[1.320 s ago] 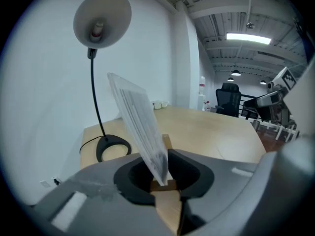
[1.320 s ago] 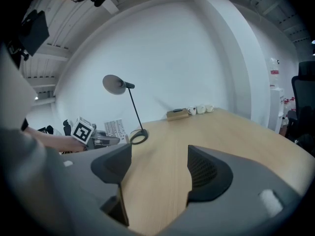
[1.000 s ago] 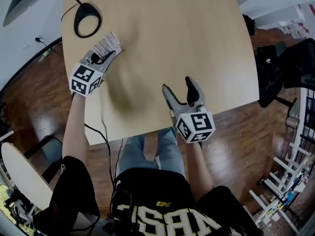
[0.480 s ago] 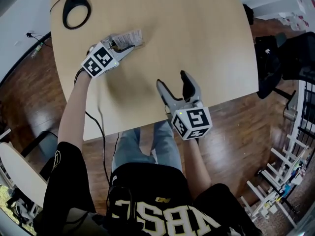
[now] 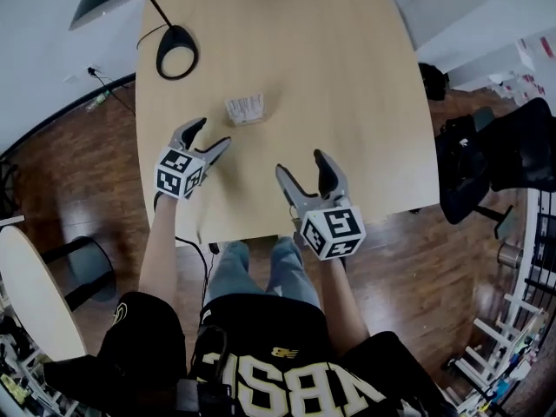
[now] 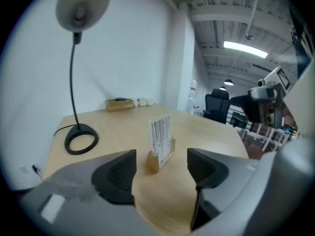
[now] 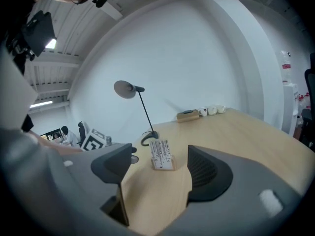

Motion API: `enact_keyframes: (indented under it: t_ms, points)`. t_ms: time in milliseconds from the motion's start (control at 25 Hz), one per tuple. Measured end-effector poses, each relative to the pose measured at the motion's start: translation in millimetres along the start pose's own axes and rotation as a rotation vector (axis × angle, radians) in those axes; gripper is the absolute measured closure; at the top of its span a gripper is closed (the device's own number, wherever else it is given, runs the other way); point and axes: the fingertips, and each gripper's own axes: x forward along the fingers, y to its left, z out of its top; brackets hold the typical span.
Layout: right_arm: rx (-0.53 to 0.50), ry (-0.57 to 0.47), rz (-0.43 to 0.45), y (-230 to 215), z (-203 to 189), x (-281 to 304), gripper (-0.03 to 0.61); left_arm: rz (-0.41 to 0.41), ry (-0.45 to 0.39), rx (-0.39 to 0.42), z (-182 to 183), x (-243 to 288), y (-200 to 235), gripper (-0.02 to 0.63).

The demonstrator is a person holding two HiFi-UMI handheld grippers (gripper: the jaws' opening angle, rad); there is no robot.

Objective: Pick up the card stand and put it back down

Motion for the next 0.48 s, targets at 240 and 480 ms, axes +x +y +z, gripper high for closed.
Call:
enact_keyframes:
  t_ms: [240,480]
  points:
    - [-0.073,-0.051,0.143,18,28,-30,0.225,0.278,-0.176,-0.110,26,-112,-67,0.258]
    - [-0.118,-0.081,0.228,33,38,-49,0.225,0.493,-0.325,-0.084,63,-201,-121,0.258]
